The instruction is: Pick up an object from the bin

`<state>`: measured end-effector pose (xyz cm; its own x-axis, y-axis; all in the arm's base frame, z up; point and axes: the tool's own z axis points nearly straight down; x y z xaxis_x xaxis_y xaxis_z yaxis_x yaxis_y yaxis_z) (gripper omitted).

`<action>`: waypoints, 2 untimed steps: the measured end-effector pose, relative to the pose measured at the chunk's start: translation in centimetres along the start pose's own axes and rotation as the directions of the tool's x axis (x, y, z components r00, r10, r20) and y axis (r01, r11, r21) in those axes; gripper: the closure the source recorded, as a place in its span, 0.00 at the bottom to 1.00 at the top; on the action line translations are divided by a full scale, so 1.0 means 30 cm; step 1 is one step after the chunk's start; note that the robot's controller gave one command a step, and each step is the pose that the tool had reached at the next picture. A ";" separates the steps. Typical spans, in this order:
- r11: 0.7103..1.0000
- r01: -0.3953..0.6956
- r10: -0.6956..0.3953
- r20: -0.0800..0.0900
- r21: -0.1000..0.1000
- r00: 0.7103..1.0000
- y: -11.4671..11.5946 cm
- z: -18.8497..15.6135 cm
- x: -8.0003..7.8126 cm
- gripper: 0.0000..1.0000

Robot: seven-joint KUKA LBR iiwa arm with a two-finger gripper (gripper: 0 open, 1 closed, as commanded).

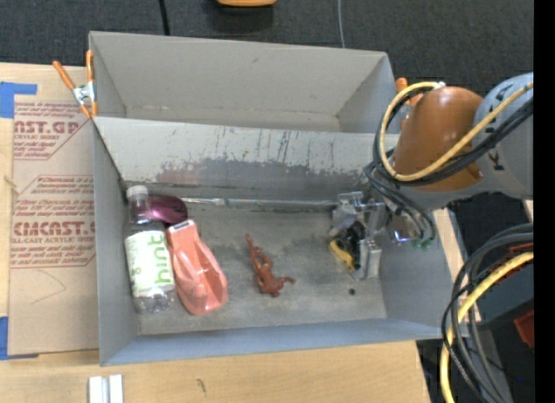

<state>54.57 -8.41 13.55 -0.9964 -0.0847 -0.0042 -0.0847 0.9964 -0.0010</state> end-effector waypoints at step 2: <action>0.975 0.224 -0.224 0.000 -0.001 0.975 -0.051 0.108 -0.045 0.00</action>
Offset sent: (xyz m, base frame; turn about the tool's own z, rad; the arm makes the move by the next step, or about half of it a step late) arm 0.0012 -0.0292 -0.0539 -0.3684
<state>56.04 -9.82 10.33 -0.9522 -0.3055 -0.0035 -0.3055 0.9522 -0.0013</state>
